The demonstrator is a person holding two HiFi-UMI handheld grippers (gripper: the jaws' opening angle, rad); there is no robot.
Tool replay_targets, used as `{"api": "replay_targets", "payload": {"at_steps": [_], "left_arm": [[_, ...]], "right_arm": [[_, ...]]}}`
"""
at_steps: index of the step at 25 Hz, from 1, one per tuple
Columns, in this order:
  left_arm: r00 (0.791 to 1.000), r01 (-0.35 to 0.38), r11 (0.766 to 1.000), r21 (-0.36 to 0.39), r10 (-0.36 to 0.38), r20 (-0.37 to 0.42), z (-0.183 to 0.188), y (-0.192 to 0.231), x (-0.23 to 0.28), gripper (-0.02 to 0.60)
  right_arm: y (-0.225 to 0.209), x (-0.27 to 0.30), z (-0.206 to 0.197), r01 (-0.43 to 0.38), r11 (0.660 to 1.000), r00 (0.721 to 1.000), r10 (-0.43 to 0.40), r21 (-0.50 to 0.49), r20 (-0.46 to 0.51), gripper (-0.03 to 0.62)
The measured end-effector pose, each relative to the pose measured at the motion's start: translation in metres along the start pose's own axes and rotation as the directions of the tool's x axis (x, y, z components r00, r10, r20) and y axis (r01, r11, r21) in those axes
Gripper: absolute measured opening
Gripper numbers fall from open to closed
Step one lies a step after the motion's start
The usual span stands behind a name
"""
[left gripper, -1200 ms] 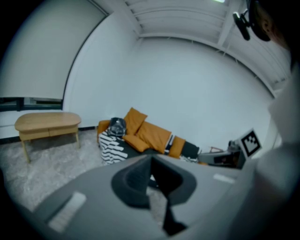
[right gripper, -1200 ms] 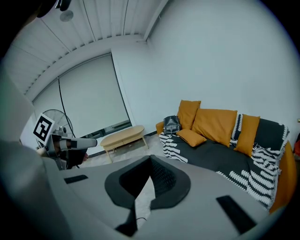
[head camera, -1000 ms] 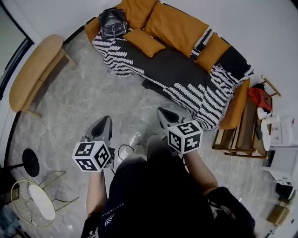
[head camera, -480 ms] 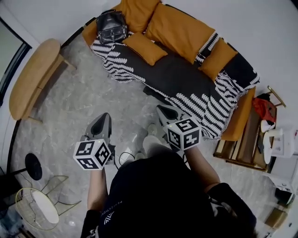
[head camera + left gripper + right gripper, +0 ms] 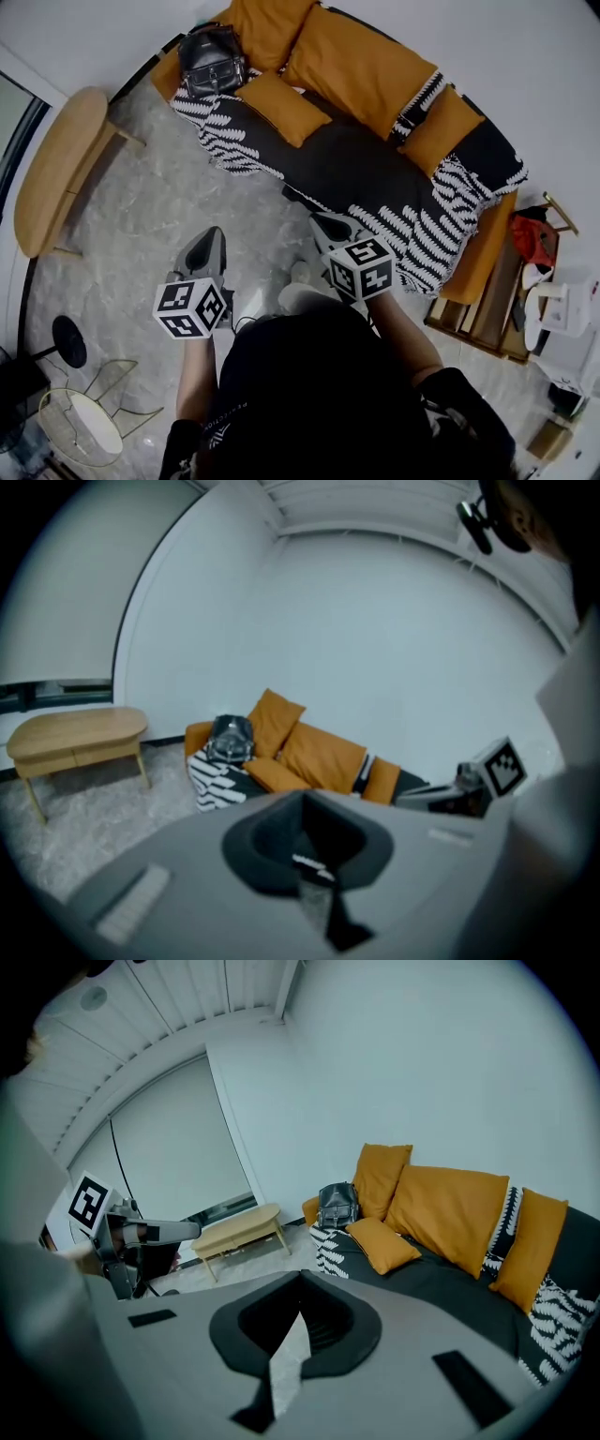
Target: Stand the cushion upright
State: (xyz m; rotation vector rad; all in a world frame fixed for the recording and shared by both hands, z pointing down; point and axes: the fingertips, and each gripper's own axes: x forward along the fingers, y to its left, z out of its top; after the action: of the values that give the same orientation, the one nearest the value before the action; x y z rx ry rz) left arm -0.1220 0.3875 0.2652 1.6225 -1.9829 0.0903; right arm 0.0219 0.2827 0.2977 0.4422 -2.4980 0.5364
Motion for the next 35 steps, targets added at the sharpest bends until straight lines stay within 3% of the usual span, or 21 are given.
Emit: {"api": "replay_targets", "payload": {"at_steps": [15,25,35], "left_arm": [[0.999,0.016,1.0,0.023,-0.015,-0.052,0.007,-0.027,0.078,0.012],[0.994,0.052,0.998,0.041,-0.048,-0.101,0.02,-0.012,0.129,0.014],[0.976,0.124,0.99,0.064,-0.11,-0.188,0.044,0.024,0.215,0.018]], "right_arm": [[-0.065,0.026,0.013,0.007,1.0,1.0,-0.007,0.016,0.01,-0.003],[-0.093,0.048,0.022,0.027,0.994,0.999,-0.03,0.107,0.027,0.101],[-0.129,0.122,0.038,0.09,0.974,0.996,-0.09,0.21,-0.013,0.185]]}}
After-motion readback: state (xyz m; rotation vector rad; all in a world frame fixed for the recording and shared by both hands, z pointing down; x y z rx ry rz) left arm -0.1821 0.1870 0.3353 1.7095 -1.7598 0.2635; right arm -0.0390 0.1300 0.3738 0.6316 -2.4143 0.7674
